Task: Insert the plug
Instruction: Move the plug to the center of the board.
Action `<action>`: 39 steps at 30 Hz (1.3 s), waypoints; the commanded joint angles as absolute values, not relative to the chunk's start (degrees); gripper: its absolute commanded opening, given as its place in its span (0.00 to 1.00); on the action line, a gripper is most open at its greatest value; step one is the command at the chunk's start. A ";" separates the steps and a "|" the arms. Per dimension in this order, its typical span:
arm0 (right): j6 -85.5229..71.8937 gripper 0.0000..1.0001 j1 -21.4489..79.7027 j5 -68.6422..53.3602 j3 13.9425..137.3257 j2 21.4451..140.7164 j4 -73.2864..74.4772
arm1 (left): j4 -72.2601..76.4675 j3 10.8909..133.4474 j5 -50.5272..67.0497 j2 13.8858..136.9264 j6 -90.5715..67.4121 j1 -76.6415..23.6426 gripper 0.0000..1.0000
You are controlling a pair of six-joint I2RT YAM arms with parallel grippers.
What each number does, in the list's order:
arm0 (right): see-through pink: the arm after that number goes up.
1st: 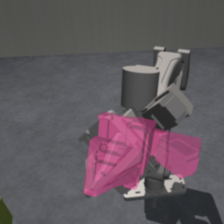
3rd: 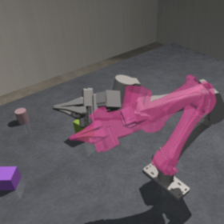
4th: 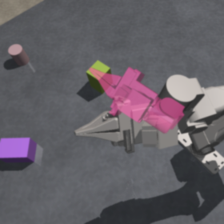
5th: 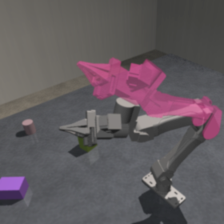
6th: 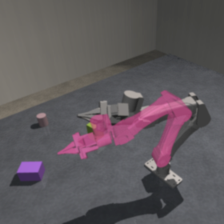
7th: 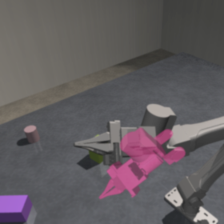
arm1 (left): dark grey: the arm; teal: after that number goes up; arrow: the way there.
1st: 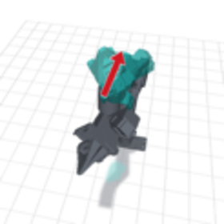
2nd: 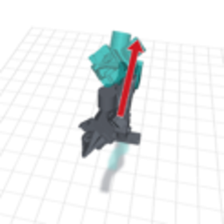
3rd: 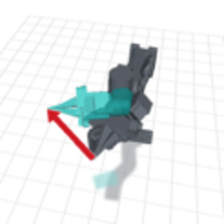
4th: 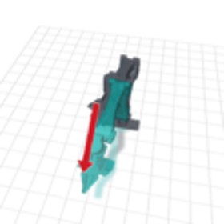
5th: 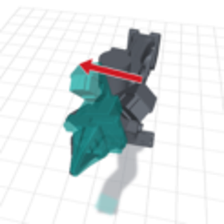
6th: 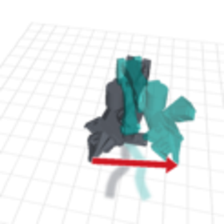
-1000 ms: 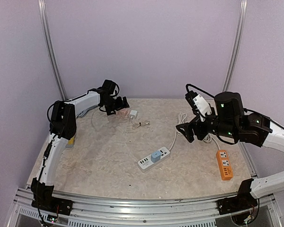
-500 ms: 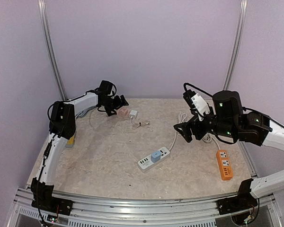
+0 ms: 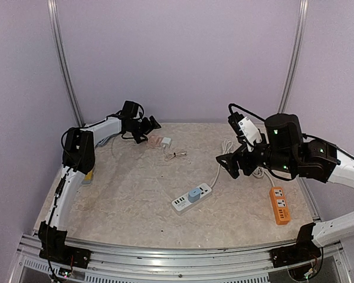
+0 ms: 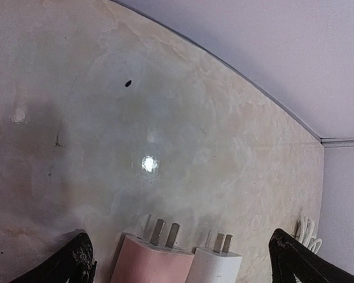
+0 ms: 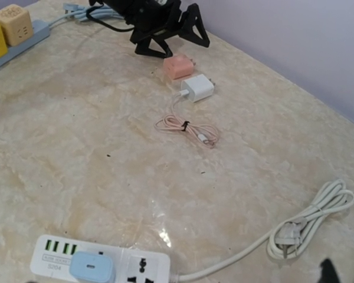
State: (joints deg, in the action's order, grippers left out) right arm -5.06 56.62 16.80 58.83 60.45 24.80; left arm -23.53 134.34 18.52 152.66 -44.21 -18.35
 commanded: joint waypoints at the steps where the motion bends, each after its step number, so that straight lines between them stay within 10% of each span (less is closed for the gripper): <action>1: -5.09 0.99 57.31 17.64 59.96 60.01 25.54 | -22.15 135.00 23.47 155.30 -44.85 -18.11 0.99; 39: -6.02 1.00 58.54 19.43 61.37 58.13 26.82 | -14.82 131.92 33.77 155.91 -47.91 -27.08 0.99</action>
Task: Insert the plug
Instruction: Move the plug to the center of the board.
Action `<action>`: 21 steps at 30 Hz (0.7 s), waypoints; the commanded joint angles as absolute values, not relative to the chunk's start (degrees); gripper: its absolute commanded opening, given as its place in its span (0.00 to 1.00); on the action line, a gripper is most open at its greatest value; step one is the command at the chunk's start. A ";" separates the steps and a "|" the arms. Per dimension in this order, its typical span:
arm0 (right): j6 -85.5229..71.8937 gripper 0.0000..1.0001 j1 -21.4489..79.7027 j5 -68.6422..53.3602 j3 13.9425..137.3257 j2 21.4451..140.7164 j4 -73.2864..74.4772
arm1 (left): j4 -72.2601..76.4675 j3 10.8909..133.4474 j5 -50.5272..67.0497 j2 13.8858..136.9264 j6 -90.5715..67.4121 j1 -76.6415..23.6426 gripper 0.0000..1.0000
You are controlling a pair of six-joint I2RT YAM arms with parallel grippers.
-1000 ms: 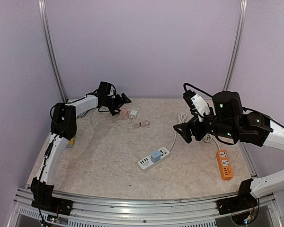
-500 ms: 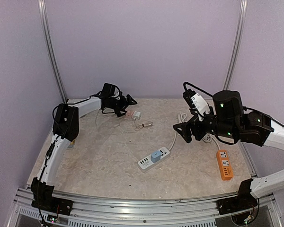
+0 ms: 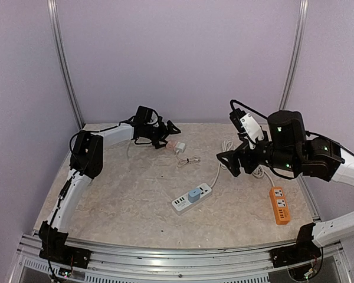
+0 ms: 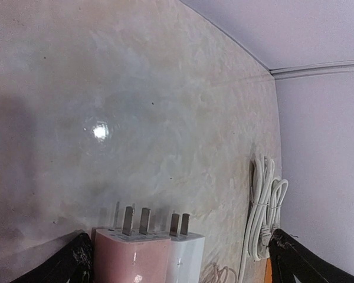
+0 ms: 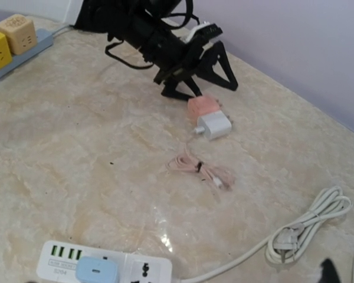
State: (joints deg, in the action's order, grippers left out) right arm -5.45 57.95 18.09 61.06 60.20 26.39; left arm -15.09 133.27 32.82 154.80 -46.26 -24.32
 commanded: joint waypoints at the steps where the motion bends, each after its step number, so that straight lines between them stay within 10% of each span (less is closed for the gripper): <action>1: -6.17 1.00 58.59 19.69 61.03 57.50 26.72 | -14.65 131.92 33.58 155.98 -48.09 -27.64 0.99; 21: -15.29 1.00 57.12 35.78 48.53 50.44 17.78 | -9.58 129.39 33.74 157.45 -51.19 -34.23 0.99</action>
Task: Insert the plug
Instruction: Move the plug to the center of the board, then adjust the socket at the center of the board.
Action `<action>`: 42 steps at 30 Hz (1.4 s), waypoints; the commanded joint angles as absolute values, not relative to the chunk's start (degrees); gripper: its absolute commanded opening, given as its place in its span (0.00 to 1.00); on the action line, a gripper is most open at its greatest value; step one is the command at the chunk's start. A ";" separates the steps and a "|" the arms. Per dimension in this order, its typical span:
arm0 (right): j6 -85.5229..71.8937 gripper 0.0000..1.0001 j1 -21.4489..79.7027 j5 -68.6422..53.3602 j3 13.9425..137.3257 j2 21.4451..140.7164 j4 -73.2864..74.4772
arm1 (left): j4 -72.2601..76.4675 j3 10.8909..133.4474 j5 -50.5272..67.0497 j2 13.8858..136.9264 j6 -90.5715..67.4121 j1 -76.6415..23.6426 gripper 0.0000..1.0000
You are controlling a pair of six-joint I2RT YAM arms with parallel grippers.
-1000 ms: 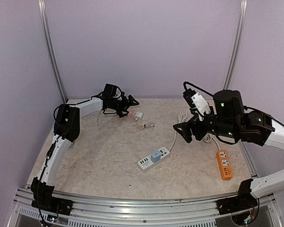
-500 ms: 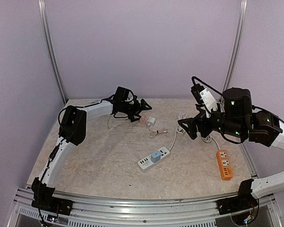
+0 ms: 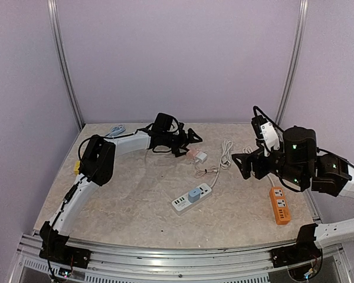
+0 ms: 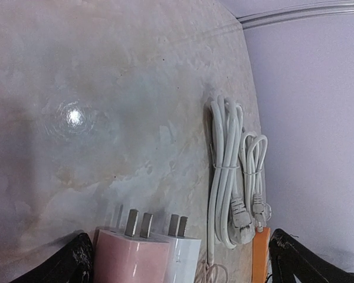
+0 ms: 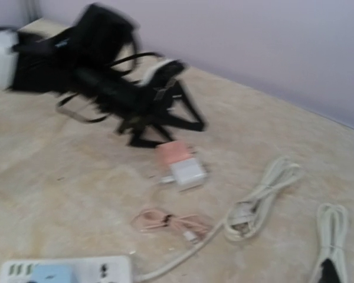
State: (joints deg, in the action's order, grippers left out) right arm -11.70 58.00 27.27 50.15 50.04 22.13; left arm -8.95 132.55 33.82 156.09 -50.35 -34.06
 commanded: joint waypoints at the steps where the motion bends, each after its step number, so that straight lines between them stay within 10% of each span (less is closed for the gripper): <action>1: -15.45 1.00 56.29 36.58 48.64 52.04 17.35 | -8.71 127.52 33.46 156.45 -51.38 -33.82 0.99; 17: -22.00 1.00 31.01 24.18 63.15 85.13 17.47 | -5.77 95.76 24.36 126.42 -37.92 -34.82 0.99; 28: -19.93 0.95 28.63 14.28 76.51 106.30 16.44 | 4.68 65.32 14.92 108.05 -29.75 -45.46 0.99; 42: -21.50 0.88 27.06 11.73 82.90 120.78 16.71 | 7.34 55.34 3.69 99.68 -25.01 -55.15 0.99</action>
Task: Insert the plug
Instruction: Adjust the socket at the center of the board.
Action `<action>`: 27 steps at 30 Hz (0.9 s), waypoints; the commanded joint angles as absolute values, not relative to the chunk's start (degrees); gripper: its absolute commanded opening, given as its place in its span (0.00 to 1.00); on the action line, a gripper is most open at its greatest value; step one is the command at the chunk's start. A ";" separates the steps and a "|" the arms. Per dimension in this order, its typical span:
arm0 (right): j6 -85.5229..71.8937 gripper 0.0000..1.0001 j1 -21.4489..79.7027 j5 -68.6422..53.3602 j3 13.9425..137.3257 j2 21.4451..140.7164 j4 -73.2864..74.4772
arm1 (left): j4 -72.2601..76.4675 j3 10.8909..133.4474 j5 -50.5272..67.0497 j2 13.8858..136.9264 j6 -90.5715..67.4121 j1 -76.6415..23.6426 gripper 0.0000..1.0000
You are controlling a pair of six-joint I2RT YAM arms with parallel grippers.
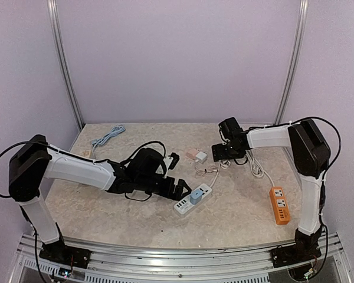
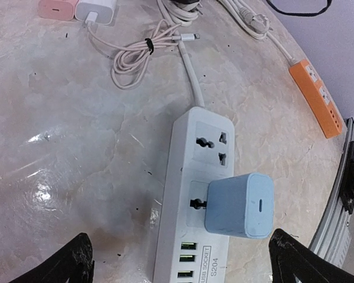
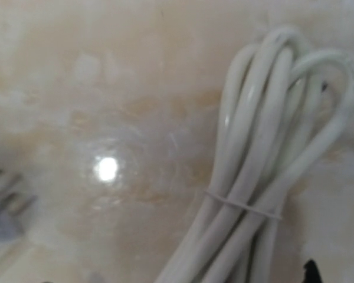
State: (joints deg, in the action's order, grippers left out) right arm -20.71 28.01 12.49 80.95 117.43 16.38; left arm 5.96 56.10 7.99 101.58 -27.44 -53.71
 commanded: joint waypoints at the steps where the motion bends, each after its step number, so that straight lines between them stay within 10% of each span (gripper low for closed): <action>1: -21.53 0.88 27.00 11.63 83.15 121.29 16.89 | 6.91 55.43 3.59 99.54 -24.92 -55.41 0.99; 10: -21.66 0.64 25.28 8.72 84.42 124.41 15.93 | 3.54 56.30 -2.44 99.82 -23.19 -60.17 0.99; 20: -20.53 0.10 26.90 10.02 79.18 116.30 12.28 | 3.43 54.76 -4.54 98.69 -25.93 -61.64 0.99; 27: -18.94 0.05 32.24 17.85 77.54 108.38 15.02 | 4.84 53.13 -5.20 97.81 -27.31 -62.44 0.99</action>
